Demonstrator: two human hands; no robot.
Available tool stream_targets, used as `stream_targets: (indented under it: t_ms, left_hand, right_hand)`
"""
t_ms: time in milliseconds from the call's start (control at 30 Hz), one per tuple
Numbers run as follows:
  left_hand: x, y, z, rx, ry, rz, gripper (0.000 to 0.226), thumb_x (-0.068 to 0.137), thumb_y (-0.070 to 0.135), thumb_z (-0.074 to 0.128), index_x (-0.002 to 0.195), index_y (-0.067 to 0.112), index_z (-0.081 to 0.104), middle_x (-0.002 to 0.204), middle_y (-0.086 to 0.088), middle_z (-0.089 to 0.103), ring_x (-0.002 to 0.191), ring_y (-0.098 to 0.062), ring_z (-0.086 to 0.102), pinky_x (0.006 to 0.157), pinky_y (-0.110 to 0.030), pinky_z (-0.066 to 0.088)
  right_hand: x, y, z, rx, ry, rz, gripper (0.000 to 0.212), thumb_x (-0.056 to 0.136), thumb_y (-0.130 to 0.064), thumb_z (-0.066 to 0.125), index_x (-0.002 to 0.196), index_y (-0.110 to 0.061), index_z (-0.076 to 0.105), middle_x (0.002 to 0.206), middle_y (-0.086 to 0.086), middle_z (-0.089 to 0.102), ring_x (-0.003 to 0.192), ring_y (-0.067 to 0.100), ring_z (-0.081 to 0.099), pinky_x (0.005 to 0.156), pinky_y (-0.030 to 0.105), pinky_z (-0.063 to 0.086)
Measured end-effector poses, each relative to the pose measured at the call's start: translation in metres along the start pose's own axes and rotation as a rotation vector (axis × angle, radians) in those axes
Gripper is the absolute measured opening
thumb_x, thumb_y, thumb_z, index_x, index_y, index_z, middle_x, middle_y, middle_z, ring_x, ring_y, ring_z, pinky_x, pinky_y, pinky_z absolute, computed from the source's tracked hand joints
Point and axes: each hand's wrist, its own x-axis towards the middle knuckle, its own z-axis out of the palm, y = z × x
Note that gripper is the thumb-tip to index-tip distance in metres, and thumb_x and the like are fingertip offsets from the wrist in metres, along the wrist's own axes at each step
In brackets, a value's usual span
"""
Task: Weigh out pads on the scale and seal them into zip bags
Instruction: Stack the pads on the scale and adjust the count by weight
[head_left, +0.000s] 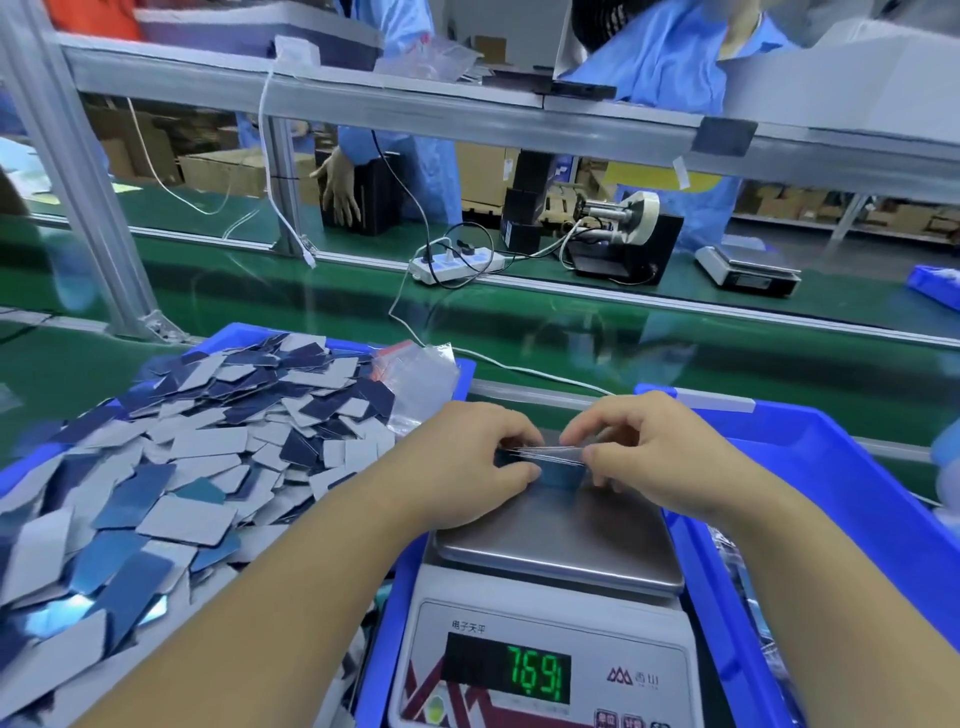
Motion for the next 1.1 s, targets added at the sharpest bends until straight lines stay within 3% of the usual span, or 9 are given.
stream_targets:
  t_ms: [67,233,400,567,633,767,900,1000,1100]
  left_hand:
    - [-0.001,0.000,0.000,-0.048,0.036,-0.034,0.023,0.088,0.031,0.073,0.111,0.034,0.070,0.069,0.027,0.057,0.068,0.015,0.052,0.063,-0.004,0.037]
    - [0.000,0.000,-0.002,-0.225,0.029,-0.106,0.028,0.086,0.027,0.073,0.111,0.038,0.065,0.080,0.017,0.065,0.064,0.004,0.058,0.067,-0.009,0.045]
    - [0.002,-0.005,-0.007,-0.139,0.099,-0.161,0.026,0.089,0.021,0.058,0.110,0.035,0.064,0.098,0.016,0.060,0.076,0.008,0.054,0.064,-0.005,0.038]
    - [0.004,-0.005,0.001,0.097,-0.084,-0.241,0.035,0.092,0.044,0.061,0.124,0.033,0.056,0.117,0.008,0.043,0.117,-0.013,0.042,0.102,-0.029,0.037]
    - [0.005,-0.002,0.004,0.136,-0.107,-0.233,0.026,0.091,0.047,0.061,0.113,0.034,0.056,0.114,0.007,0.044,0.118,-0.016,0.039,0.106,-0.036,0.036]
    - [0.005,0.000,0.001,0.077,-0.089,-0.211,0.012,0.090,0.039,0.062,0.095,0.035,0.052,0.107,0.009,0.051,0.108,-0.015,0.048,0.096,-0.035,0.045]
    - [0.002,0.000,-0.001,-0.101,-0.030,-0.186,0.016,0.085,0.028,0.070,0.090,0.035,0.056,0.081,0.015,0.058,0.068,0.003,0.052,0.060,-0.013,0.041]
    - [0.001,0.001,-0.004,-0.218,-0.005,-0.162,0.019,0.084,0.015,0.067,0.090,0.033,0.065,0.079,0.011,0.066,0.063,0.001,0.054,0.063,-0.014,0.046]
    - [0.000,0.002,-0.008,-0.289,-0.021,-0.190,0.028,0.088,0.010,0.060,0.096,0.035,0.069,0.091,0.015,0.072,0.082,0.006,0.064,0.073,-0.009,0.049]
  right_hand:
    - [-0.002,-0.003,0.002,0.121,-0.037,-0.024,0.029,0.087,-0.008,0.063,0.093,-0.035,0.071,0.082,-0.014,0.071,0.063,0.008,0.063,0.060,0.020,0.051]
    - [0.002,-0.005,0.015,-0.209,0.029,-0.177,0.027,0.082,-0.021,0.078,0.087,-0.044,0.065,0.081,-0.034,0.062,0.069,-0.002,0.056,0.063,0.010,0.040]
    - [0.004,0.004,0.001,-0.146,0.150,-0.102,0.017,0.083,-0.019,0.077,0.082,-0.034,0.071,0.070,-0.028,0.064,0.062,-0.004,0.055,0.059,0.008,0.040]
    - [0.003,0.007,-0.011,0.125,-0.038,0.059,0.017,0.084,-0.011,0.075,0.081,-0.028,0.073,0.069,-0.010,0.068,0.062,0.004,0.058,0.059,0.019,0.044]
    - [0.002,0.006,-0.006,0.086,-0.118,0.051,0.017,0.084,-0.014,0.074,0.082,-0.030,0.072,0.071,-0.009,0.069,0.063,0.004,0.059,0.058,0.017,0.044]
    - [0.005,0.007,0.005,-0.075,-0.084,0.048,0.016,0.084,-0.025,0.073,0.083,-0.041,0.068,0.064,-0.019,0.065,0.055,-0.001,0.053,0.052,0.011,0.040]
    - [0.005,0.010,0.006,-0.090,-0.065,0.007,0.018,0.083,-0.027,0.076,0.088,-0.041,0.067,0.075,-0.012,0.069,0.057,0.004,0.053,0.060,0.023,0.047]
    - [0.005,0.008,0.009,-0.141,-0.048,-0.064,0.019,0.084,-0.024,0.075,0.086,-0.039,0.064,0.069,-0.023,0.062,0.059,0.000,0.053,0.057,0.015,0.041]
    - [0.005,0.008,0.010,-0.161,0.026,-0.098,0.033,0.083,-0.020,0.075,0.095,-0.044,0.056,0.087,-0.030,0.061,0.061,0.002,0.049,0.060,0.014,0.041]
